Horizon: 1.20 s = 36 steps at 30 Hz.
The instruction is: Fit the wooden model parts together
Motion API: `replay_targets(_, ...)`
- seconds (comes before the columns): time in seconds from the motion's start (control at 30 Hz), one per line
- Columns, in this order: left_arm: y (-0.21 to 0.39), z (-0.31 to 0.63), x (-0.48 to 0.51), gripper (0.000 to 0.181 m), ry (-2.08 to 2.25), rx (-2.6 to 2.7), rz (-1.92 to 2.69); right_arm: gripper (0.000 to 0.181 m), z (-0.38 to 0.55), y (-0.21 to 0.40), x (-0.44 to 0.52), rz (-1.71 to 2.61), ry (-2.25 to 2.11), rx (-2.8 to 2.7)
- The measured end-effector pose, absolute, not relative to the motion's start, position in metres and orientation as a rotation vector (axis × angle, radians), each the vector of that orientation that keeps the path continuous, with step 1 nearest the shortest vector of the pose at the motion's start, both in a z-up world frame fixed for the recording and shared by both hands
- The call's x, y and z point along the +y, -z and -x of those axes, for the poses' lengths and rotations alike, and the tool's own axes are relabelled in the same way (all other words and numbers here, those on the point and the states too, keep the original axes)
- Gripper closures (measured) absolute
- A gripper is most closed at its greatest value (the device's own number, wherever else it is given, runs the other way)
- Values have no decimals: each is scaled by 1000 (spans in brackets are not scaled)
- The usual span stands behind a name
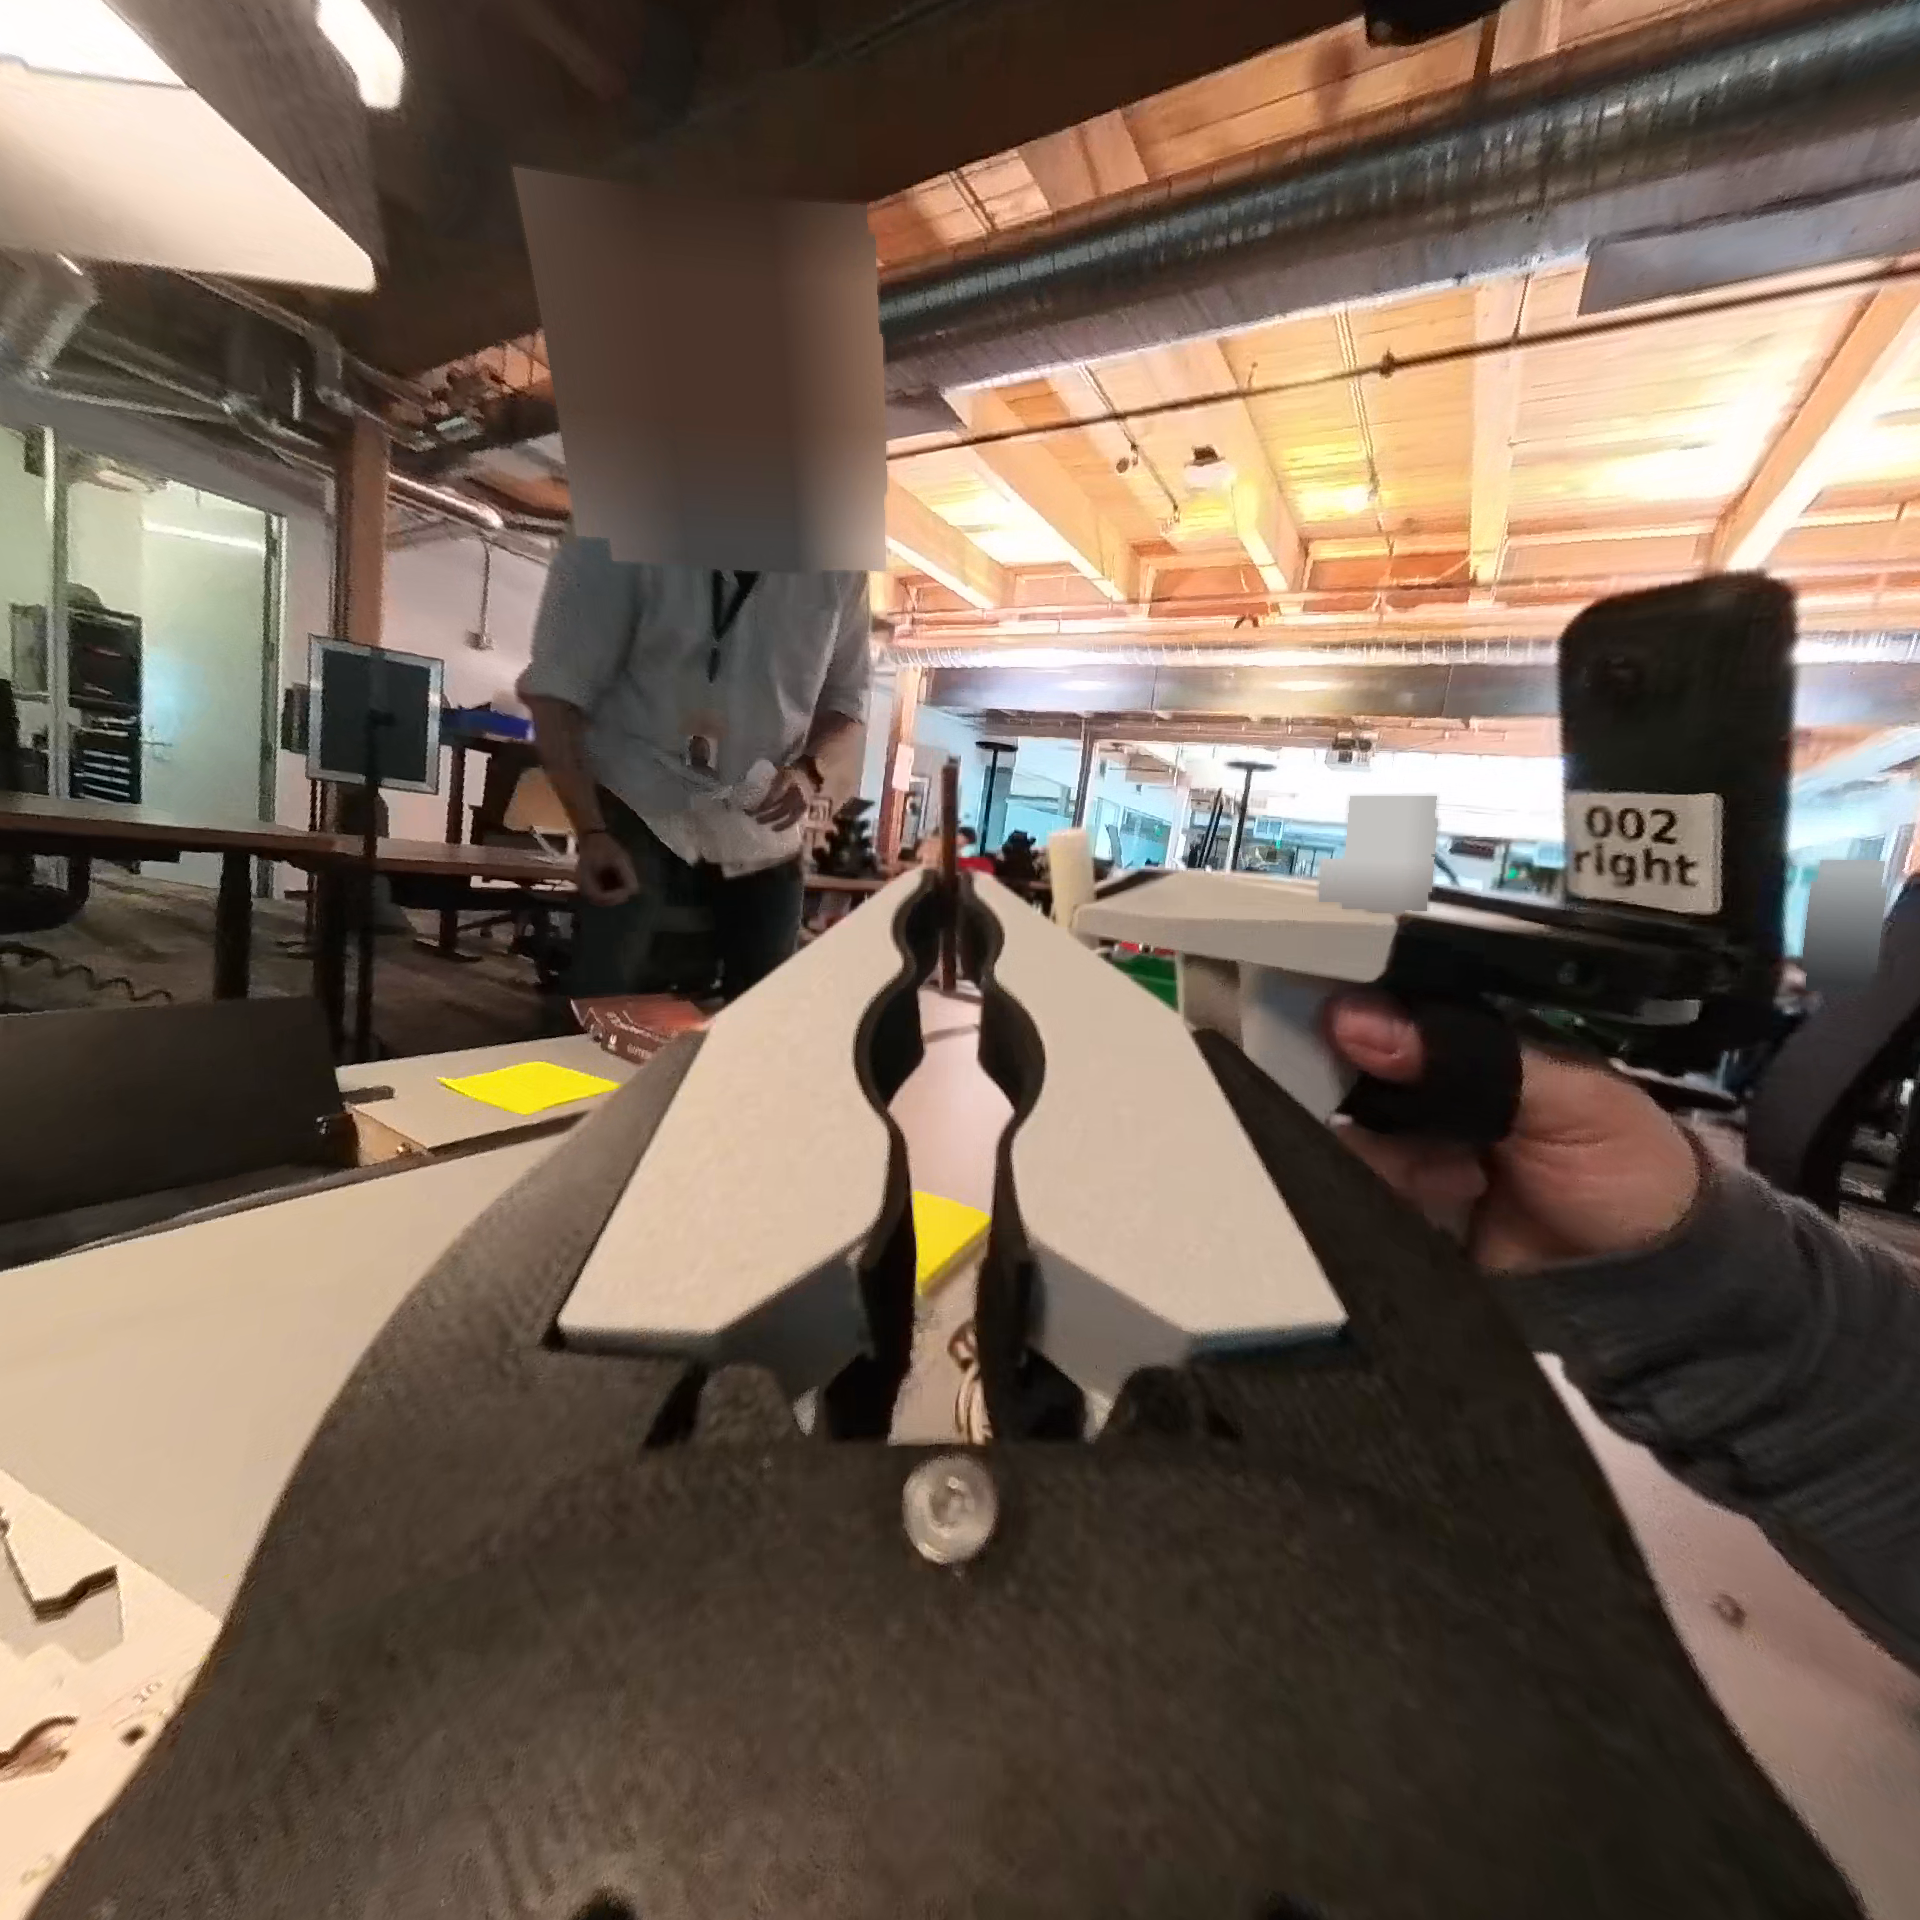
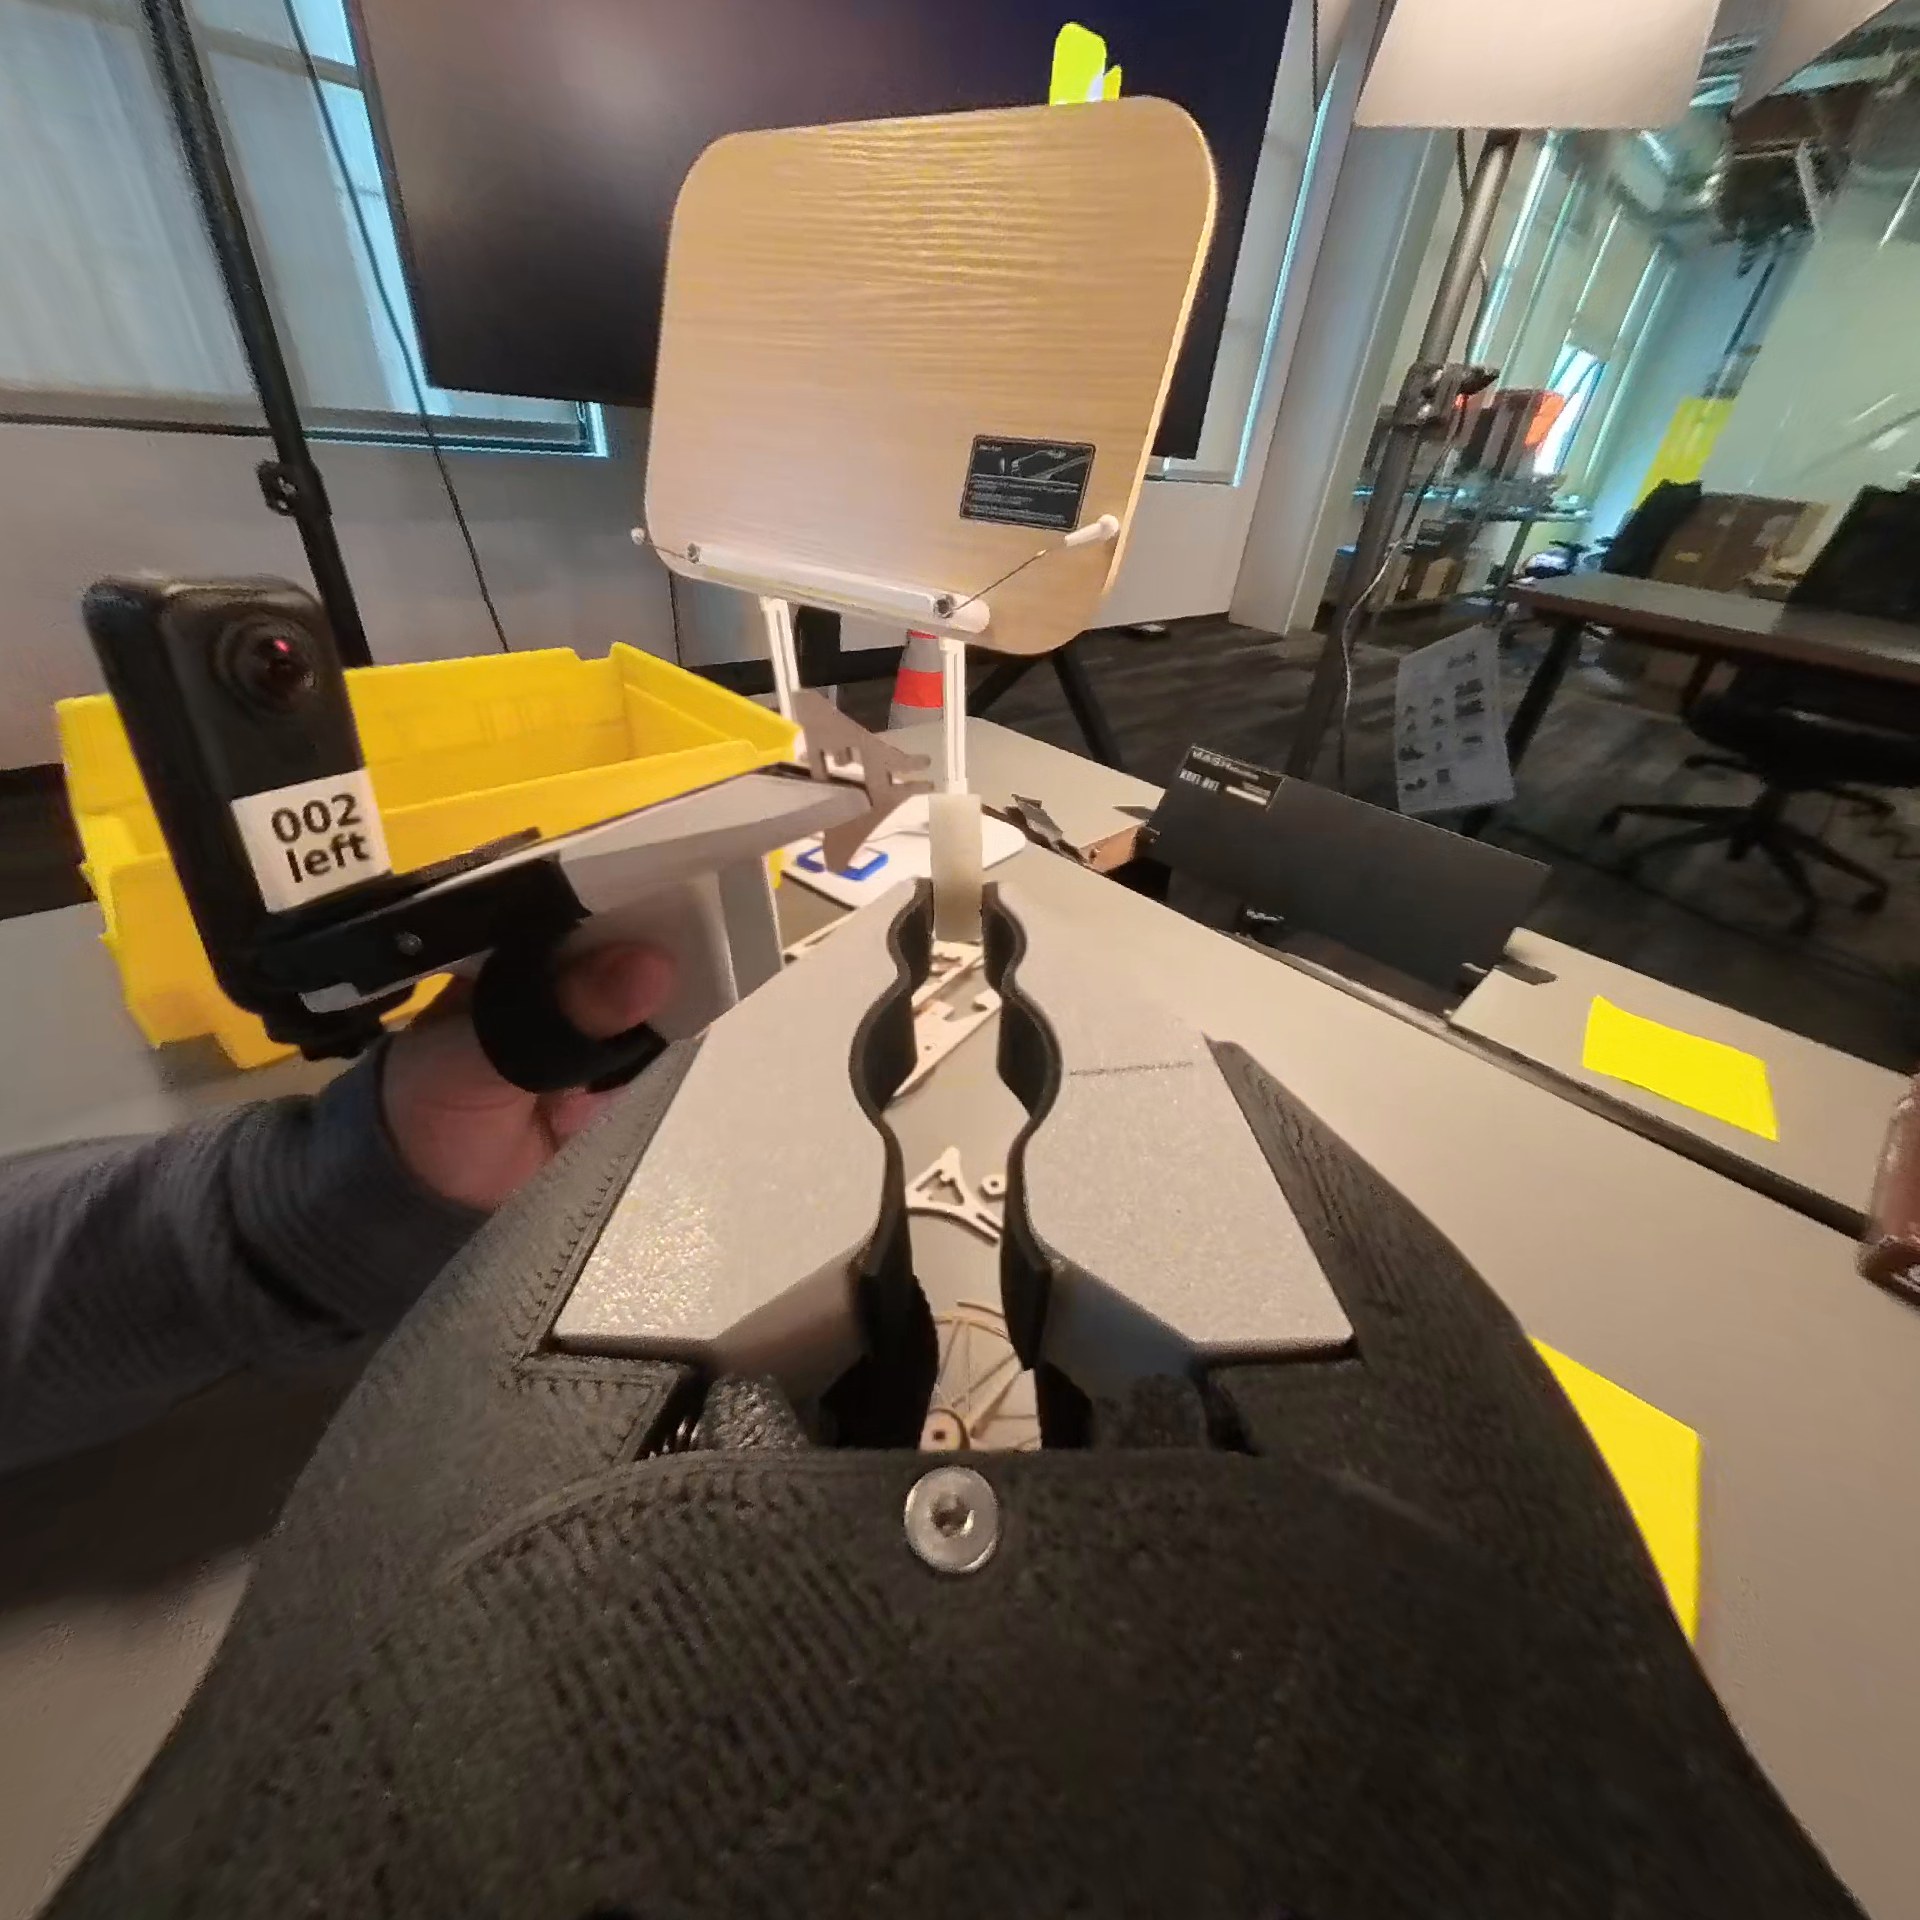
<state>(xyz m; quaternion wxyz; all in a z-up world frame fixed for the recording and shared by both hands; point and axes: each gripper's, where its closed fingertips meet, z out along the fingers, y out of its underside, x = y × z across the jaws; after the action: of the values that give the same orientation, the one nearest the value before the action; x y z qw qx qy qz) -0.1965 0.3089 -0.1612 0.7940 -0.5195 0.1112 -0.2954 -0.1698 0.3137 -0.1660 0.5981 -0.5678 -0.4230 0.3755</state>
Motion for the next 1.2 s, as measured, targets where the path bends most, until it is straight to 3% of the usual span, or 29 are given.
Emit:
replay_targets(0.7, 180, 168, 320, 180, 234, 447, 1232, 175, 166, 189, 319, 1390, -779, -1060)
replay_targets(1.2, 174, 171, 316, 180, 260, 477, 1221, 175, 158, 191, 329, 1424, -772, -1026)
